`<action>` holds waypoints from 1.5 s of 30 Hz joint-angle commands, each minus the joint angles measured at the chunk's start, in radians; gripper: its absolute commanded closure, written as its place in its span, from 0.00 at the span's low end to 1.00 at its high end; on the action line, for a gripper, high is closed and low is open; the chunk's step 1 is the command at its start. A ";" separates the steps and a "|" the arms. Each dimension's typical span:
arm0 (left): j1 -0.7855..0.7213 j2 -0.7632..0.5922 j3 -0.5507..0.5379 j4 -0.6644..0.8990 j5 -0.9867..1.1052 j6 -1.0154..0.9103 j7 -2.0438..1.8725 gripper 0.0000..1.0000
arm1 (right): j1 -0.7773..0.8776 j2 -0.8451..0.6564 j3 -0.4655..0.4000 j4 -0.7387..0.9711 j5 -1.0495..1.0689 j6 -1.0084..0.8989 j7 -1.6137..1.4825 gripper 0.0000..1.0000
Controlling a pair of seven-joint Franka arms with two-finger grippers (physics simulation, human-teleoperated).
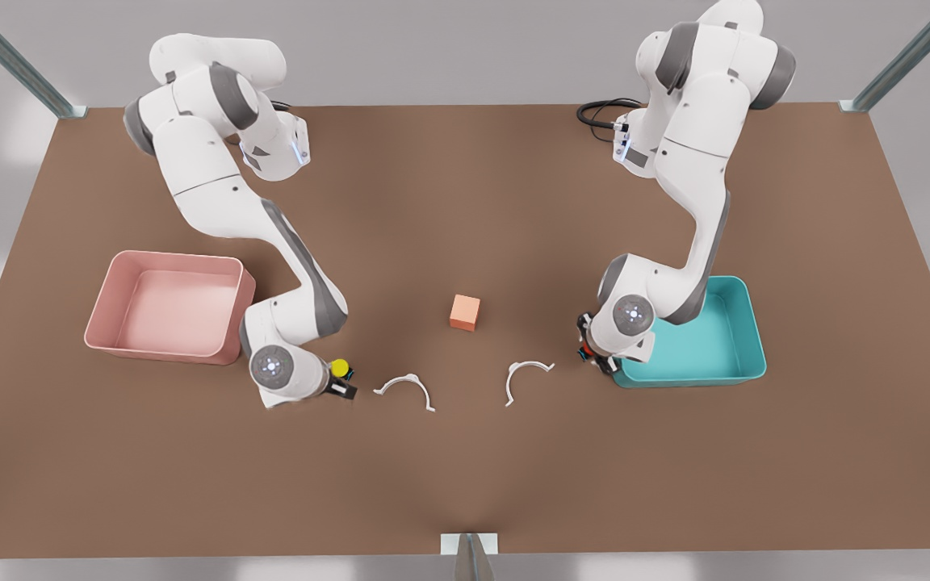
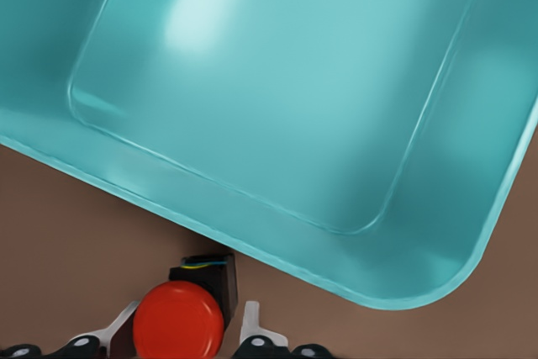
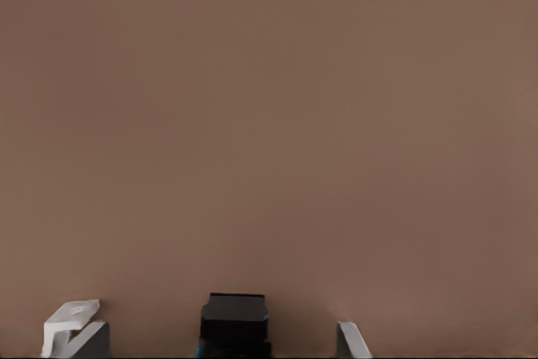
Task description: Place the red button in the blue storage box with the left arm, and place the yellow button in the pink storage box with the right arm
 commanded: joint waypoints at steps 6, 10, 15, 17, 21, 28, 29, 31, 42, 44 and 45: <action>0.000 0.000 0.000 0.007 0.005 0.006 -0.078 0.51 | 0.001 -0.072 0.016 -0.164 0.001 0.169 0.124 0.00; -0.003 -0.002 0.000 0.016 0.005 0.005 -0.075 0.54 | -0.003 -0.056 0.015 -0.182 0.001 0.206 0.119 0.00; -0.008 -0.101 -0.003 0.063 0.013 -0.101 0.011 0.55 | 0.003 -0.038 0.015 -0.190 0.001 0.229 0.122 0.00; 0.003 -0.158 -0.001 0.071 0.008 -0.145 0.098 0.55 | 0.007 -0.039 0.015 -0.208 0.001 0.247 0.122 0.00; 0.101 -0.198 0.011 0.111 0.010 -0.244 0.364 0.55 | 0.009 -0.041 0.015 -0.213 -0.001 0.253 0.122 0.02; 0.261 -0.184 0.014 0.142 -0.028 -0.365 0.738 0.55 | 0.009 -0.041 0.015 -0.217 -0.001 0.269 0.118 0.65; 0.267 -0.183 0.014 0.107 -0.028 -0.372 0.755 0.55 | 0.009 -0.041 0.015 -0.217 -0.001 0.269 0.118 0.65; 0.270 -0.167 0.014 0.067 -0.041 -0.377 0.759 0.54 | 0.007 -0.052 0.015 -0.217 -0.021 0.270 0.113 0.65; 0.278 -0.190 0.020 0.255 -0.028 -0.394 1.540 0.00 | -0.075 -0.170 0.016 -0.219 -0.051 0.172 -0.086 0.70; 0.299 -0.206 0.018 0.386 -0.010 -0.546 2.040 0.00 | -0.126 -0.199 0.039 -0.237 -0.051 0.145 -0.131 0.70; 0.298 -0.218 0.014 0.430 0.001 -0.607 2.262 0.00 | -0.177 -0.210 0.076 -0.239 -0.050 0.120 -0.160 0.70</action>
